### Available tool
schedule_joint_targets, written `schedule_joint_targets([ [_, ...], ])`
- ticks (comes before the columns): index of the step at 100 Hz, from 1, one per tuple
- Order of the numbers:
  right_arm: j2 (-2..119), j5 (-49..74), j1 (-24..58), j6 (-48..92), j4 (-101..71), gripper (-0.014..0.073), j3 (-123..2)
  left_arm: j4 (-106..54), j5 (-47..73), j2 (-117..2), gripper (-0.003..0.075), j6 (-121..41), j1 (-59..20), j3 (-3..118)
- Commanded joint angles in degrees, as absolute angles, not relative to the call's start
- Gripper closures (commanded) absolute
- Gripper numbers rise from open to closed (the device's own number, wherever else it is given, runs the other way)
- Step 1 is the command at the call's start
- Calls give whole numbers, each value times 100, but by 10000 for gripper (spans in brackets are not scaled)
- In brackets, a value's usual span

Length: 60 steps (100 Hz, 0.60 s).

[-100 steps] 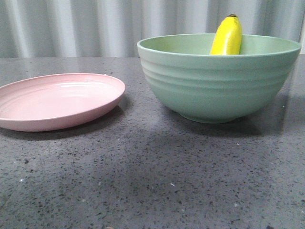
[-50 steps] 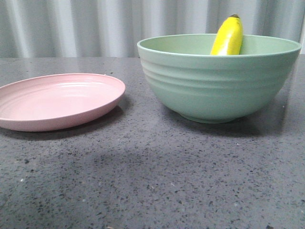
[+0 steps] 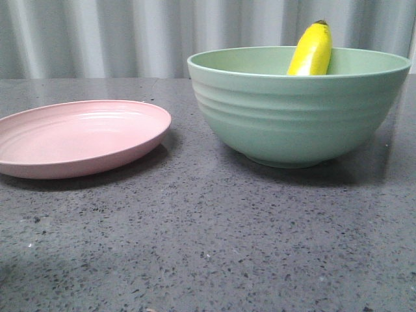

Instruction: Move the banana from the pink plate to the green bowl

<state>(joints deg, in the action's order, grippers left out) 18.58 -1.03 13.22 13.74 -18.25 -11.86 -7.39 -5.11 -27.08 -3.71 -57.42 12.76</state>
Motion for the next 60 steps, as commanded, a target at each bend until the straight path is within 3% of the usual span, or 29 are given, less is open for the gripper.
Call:
schedule_joint_targets([
  [1, 1835, -542, 1302, 1456, -1786, 659, -1207, -747, -1117, -2637, 741, -381, -5768, 1304],
  [60, 1853, -433, 1302, 1456, -1786, 659, -1155, -747, -1117, -2637, 741, -381, -5768, 1187],
])
